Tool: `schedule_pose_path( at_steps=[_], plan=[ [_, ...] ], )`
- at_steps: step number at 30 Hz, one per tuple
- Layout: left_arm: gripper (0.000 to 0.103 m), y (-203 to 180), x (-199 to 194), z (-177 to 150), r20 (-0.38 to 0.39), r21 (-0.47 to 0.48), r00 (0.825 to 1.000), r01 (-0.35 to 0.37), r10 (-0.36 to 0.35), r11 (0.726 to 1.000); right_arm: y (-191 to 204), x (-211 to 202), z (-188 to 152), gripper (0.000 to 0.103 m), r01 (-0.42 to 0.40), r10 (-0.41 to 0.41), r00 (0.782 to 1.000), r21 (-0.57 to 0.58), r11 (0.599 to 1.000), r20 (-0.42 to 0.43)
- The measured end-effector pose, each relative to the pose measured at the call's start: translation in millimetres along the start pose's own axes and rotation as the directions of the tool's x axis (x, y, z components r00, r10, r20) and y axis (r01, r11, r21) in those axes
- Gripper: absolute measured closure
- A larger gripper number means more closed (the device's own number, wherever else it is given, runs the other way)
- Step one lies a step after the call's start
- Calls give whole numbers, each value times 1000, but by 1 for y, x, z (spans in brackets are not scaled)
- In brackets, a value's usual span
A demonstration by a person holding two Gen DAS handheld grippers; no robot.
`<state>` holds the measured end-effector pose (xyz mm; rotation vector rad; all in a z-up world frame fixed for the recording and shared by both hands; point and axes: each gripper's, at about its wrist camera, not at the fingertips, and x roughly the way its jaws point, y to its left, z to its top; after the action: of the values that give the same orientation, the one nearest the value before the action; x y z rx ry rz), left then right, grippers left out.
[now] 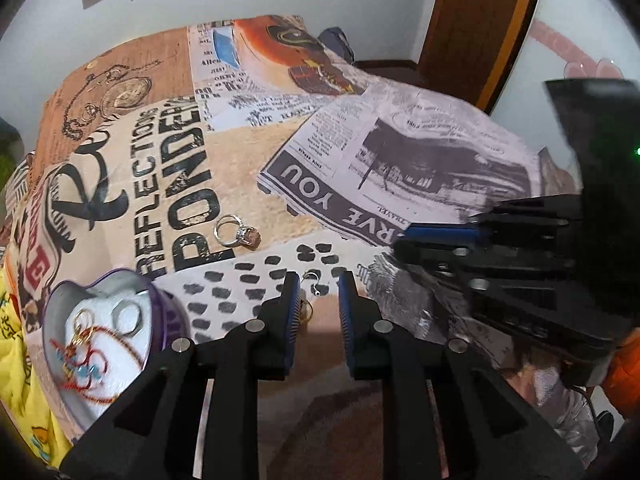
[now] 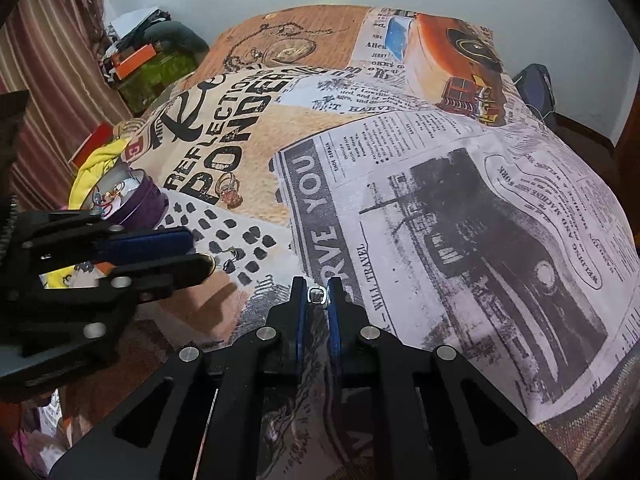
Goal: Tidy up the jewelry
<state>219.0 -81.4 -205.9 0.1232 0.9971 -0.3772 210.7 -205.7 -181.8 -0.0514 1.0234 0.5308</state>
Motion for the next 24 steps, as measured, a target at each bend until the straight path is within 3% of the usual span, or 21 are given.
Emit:
schedule_pose_path(
  at_steps=[8,11,15,24],
  plan=[
    [85,5,26,6,-39,14,999,5,-5,1000,-10,-7,-2,94,3,-4,1000,18,1000,12],
    [96,7,27,6,-39,7,999,15,-14,1000,-11,-8,-2,94,4,-4,1000,21,1000,15],
    [96,12,23,6,-36,-39,998,48,-49,998,-11,-10,-1,94,-3,2,1000,24,1000,22],
    [96,17,-35,15,96,-88,994,54,-45,995,-2,-26,7,94,-8,7,998,15,1000,68]
  ],
)
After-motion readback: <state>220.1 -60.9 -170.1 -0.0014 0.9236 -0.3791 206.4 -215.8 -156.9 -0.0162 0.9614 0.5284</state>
